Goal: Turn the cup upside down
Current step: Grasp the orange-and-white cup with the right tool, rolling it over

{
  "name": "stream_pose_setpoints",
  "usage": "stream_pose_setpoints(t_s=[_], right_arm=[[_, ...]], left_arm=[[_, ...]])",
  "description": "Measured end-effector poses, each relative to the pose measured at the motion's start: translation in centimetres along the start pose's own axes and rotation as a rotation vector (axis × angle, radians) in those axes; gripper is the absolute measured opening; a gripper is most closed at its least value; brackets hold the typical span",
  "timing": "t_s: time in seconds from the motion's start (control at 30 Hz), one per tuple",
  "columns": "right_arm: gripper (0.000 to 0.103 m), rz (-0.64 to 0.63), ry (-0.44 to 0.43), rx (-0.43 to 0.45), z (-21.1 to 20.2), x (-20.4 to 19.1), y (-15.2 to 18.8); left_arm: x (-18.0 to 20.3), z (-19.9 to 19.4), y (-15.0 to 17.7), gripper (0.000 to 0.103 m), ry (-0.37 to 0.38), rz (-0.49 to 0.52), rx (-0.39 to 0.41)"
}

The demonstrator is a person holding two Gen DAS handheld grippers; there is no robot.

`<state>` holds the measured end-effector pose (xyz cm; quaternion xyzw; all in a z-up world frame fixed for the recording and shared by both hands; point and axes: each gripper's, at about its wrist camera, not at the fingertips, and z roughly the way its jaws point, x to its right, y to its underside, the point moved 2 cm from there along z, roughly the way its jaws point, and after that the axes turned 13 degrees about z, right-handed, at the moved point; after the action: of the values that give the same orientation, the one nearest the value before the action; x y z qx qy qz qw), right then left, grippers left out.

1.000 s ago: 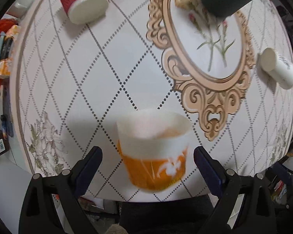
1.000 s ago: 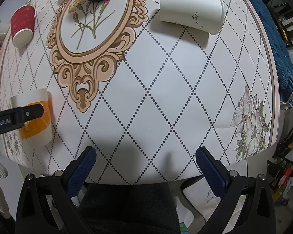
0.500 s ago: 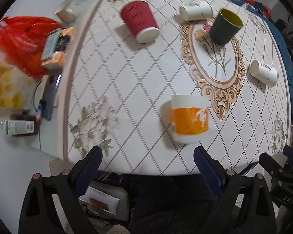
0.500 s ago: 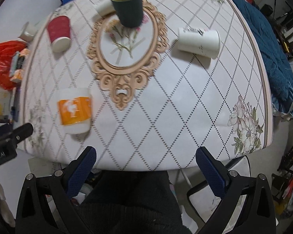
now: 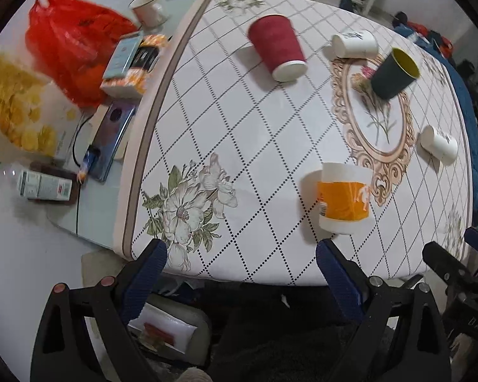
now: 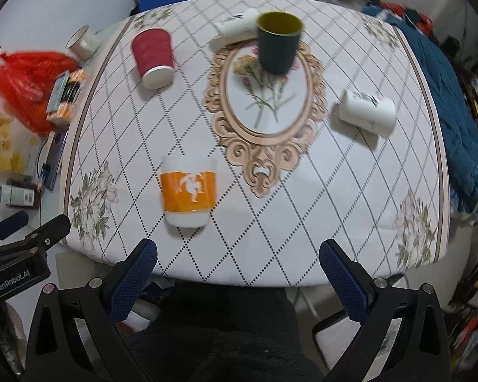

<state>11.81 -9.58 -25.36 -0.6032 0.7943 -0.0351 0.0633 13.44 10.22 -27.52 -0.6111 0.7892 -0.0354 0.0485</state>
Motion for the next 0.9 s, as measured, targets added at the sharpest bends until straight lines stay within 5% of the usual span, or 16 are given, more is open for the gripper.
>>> stream_pose_setpoints(t_s=[0.17, 0.37, 0.6, 0.9], right_arm=[[0.103, -0.193, 0.038, 0.021, 0.2, -3.2, -1.0], [0.103, -0.598, 0.100, 0.079, 0.6, -7.9, -2.4], [0.103, -1.436, 0.391, 0.221, 3.7, -12.3, 1.4], [0.102, -2.396, 0.620, 0.355, 10.0, -8.3, 8.1]], left_arm=[[-2.1, 1.1, 0.1, 0.096, -0.023, -0.078, 0.012], [-4.2, 3.1, 0.2, 0.096, -0.044, -0.187, -0.003], [-5.0, 6.1, 0.5, 0.096, -0.029, -0.272, -0.064], [-4.7, 9.6, 1.3, 0.096, -0.026, -0.327, -0.143]])
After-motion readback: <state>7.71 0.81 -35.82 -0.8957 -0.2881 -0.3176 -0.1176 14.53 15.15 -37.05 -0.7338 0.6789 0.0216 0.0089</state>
